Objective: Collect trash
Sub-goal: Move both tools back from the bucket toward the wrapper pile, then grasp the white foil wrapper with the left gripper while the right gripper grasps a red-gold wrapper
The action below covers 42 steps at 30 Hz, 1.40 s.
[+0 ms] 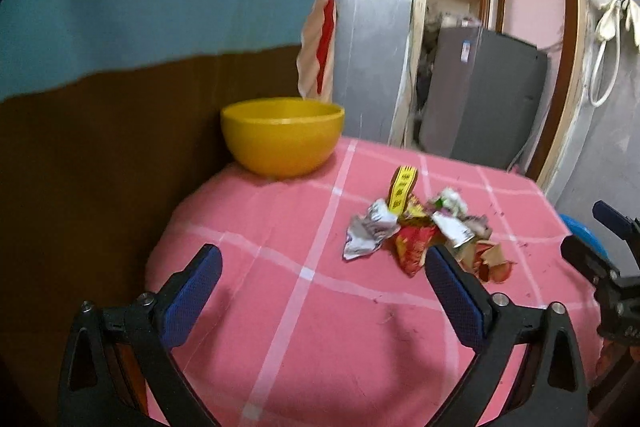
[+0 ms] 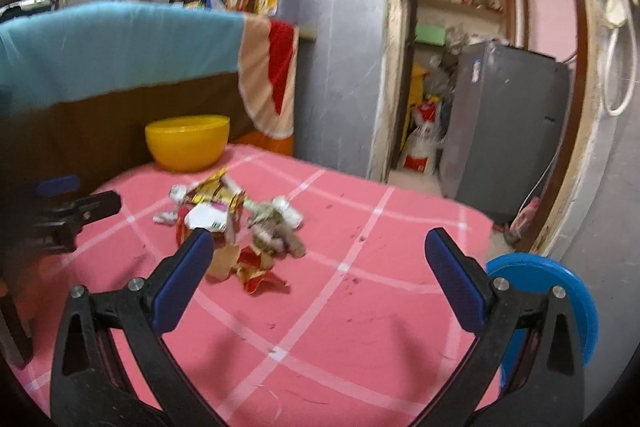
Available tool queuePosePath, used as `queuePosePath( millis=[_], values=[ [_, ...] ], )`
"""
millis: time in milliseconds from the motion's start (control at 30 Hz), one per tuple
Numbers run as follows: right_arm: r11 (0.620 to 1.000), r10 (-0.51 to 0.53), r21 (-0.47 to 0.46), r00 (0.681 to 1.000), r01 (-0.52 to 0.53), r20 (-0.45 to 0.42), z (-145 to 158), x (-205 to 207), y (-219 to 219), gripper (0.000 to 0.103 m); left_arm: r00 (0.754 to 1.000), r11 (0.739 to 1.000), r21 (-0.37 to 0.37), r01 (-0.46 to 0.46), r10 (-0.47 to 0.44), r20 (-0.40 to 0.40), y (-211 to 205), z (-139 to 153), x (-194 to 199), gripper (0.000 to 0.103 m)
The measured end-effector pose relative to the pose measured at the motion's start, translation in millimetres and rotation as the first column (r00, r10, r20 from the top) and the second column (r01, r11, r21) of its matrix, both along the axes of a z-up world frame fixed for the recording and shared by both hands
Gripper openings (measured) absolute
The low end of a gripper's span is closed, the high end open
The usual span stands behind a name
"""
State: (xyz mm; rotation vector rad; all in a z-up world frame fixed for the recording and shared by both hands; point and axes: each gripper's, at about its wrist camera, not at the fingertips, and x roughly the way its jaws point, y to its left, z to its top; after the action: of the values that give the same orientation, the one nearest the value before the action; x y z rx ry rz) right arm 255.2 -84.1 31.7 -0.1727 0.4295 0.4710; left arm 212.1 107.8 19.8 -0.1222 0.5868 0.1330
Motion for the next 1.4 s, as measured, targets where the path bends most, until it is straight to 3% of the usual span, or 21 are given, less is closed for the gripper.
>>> queuePosePath(
  millis=[200, 400, 533, 733, 867, 933, 1000, 1400],
  values=[
    [0.997, 0.062, -0.042, 0.989, -0.068, -0.135, -14.2, 14.4, 21.6, 0.103, 0.987, 0.996, -0.053, 0.070, -0.077, -0.138, 8.2, -16.3, 29.0, 0.069],
    [0.989, 0.103, -0.071, 0.960, -0.126, -0.260, -26.8, 35.3, 44.1, 0.103, 0.977, 0.989, -0.075, 0.124, -0.135, -0.163, 11.0, -19.3, 41.4, 0.057],
    [0.985, 0.108, -0.093, 0.942, -0.144, -0.316, -34.7, 43.4, 53.2, 0.091, 0.969, 0.983, -0.096, 0.158, -0.173, -0.177, 11.7, -20.8, 51.7, 0.053],
    [0.985, 0.133, -0.048, 0.915, -0.164, -0.381, -41.1, 52.7, 52.5, 0.073, 0.960, 0.974, -0.123, 0.190, -0.210, -0.183, 11.5, -20.4, 68.3, 0.053],
    [0.983, 0.156, -0.025, 0.907, -0.180, -0.391, -40.8, 51.1, 51.6, 0.058, 0.956, 0.972, -0.125, 0.201, -0.222, -0.192, 8.4, -20.2, 76.8, 0.053],
    [0.983, 0.155, -0.026, 0.907, -0.180, -0.391, -40.8, 50.1, 51.4, 0.045, 0.953, 0.969, -0.133, 0.208, -0.231, -0.196, 6.5, -20.8, 79.0, 0.041],
    [0.984, 0.161, -0.012, 0.906, -0.180, -0.392, -39.8, 49.2, 49.0, 0.041, 0.951, 0.969, -0.135, 0.207, -0.232, -0.206, 5.6, -22.5, 80.6, 0.035],
    [0.987, 0.159, 0.066, 0.911, -0.145, -0.379, -35.5, 47.1, 33.0, 0.040, 0.952, 0.971, -0.118, 0.208, -0.228, -0.204, -3.3, -23.4, 65.9, 0.011]
  ],
)
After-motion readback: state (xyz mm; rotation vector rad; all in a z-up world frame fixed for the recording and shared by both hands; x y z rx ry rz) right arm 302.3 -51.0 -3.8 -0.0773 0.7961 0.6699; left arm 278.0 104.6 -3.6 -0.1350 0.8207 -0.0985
